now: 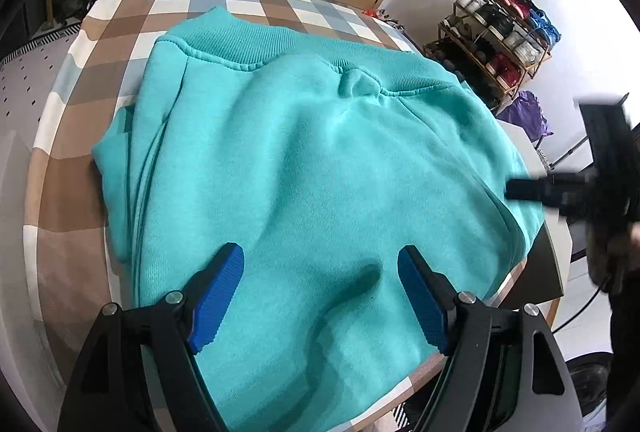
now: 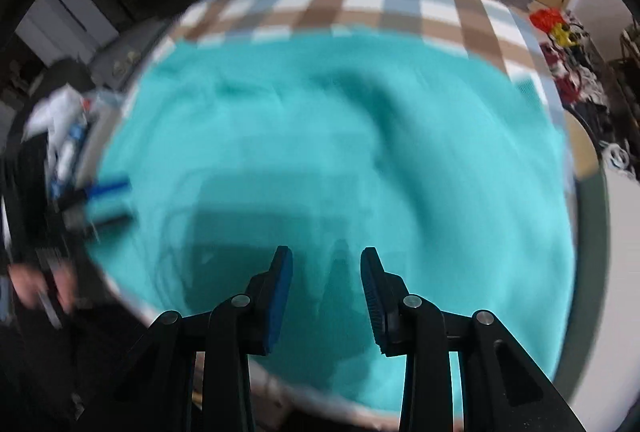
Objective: Fold large clothes
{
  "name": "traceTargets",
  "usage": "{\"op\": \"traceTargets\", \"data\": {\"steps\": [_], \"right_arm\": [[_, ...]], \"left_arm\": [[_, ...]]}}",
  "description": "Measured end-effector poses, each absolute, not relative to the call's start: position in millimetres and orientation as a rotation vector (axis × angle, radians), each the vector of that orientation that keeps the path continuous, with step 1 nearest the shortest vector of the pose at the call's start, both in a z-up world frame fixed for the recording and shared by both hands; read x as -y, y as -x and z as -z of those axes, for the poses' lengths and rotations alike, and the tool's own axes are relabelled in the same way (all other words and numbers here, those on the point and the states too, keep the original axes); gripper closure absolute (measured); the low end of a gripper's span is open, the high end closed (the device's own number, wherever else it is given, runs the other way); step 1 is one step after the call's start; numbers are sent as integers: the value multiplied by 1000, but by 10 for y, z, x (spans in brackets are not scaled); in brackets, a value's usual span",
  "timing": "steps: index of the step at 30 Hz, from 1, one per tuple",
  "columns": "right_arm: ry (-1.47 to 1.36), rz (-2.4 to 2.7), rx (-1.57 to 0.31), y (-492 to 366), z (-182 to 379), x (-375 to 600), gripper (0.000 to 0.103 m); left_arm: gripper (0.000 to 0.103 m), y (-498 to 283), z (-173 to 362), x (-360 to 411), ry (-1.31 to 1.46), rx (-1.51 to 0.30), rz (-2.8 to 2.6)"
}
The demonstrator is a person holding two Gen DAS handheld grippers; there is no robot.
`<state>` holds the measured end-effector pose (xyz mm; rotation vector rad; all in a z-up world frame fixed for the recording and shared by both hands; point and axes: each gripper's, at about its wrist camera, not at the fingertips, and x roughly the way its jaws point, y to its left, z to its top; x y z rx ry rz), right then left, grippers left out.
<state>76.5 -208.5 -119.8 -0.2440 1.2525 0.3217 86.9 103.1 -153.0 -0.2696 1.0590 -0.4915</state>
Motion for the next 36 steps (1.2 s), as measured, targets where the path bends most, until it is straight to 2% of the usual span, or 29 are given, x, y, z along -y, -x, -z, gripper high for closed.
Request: {"op": "traceTargets", "data": {"steps": [3, 6, 12, 17, 21, 26, 30, 33, 36], "right_arm": [[310, -265, -1314, -663, 1590, 2243, 68], [274, -272, -1211, -672, 1788, 2270, 68], [238, -245, -1191, -606, 1574, 2271, 69], [151, -405, -1125, -424, 1291, 2050, 68], [282, -381, -1129, -394, 1529, 1699, 67], [296, -346, -1104, -363, 1825, 1718, 67], [274, -387, -1087, -275, 1572, 1875, 70], [254, -294, -988, -262, 1295, 2262, 67], [214, -186, -1016, -421, 1309, 2664, 67]], "left_arm": [[28, -805, 1542, -1028, 240, -1064, 508], [28, -728, 1537, -1070, 233, -1053, 520], [27, -468, 1396, -1193, 233, -1007, 552], [28, -486, 1627, -1046, 95, -1077, 536], [28, -538, 1723, -1002, 73, -1081, 513], [28, -441, 1769, -775, -121, -1033, 482], [27, -436, 1595, -776, -68, -1006, 478], [27, -465, 1355, -696, 31, -924, 533], [27, -549, 1277, -544, 78, -890, 580]]}}
